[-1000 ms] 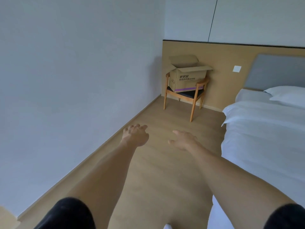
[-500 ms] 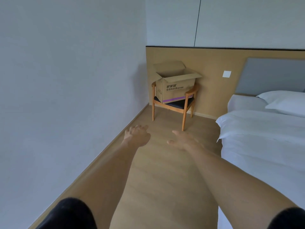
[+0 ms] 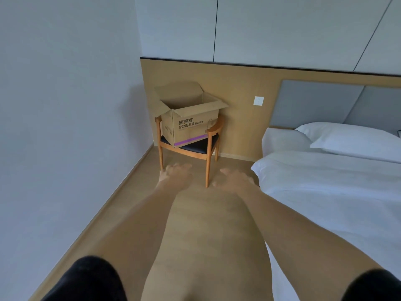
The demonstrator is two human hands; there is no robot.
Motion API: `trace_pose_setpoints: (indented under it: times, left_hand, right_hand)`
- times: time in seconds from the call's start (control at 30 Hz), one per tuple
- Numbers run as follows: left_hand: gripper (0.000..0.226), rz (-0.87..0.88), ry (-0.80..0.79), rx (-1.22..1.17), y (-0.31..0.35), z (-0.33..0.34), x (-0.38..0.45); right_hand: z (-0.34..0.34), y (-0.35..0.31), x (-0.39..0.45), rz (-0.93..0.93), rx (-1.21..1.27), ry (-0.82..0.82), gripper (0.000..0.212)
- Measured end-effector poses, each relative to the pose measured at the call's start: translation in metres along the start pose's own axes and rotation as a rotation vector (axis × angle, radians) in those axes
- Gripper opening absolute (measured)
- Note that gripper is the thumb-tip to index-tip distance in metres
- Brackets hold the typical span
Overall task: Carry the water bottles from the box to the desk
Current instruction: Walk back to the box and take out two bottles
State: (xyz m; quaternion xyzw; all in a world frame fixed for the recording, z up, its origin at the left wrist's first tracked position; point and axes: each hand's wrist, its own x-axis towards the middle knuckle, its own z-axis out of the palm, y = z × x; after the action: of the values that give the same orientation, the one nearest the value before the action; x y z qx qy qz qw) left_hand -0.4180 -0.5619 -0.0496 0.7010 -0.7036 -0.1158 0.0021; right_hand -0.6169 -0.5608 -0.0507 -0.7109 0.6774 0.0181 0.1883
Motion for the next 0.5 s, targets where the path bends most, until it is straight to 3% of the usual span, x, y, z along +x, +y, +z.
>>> trace_pose_setpoints:
  times: [0.1, 0.3, 0.5]
  left_hand:
    - [0.044, 0.02, -0.015, -0.001, -0.003, -0.016, 0.066]
    - [0.028, 0.05, -0.006, 0.018, -0.01, -0.04, 0.188]
    - [0.039, 0.07, 0.008, -0.012, -0.002, -0.044, 0.284]
  right_hand:
    - [-0.021, -0.007, 0.058, 0.024, 0.005, 0.006, 0.068]
    - [-0.053, -0.016, 0.161, 0.053, 0.009, 0.027, 0.067]
    - [-0.08, -0.006, 0.244, 0.077, 0.03, 0.067, 0.068]
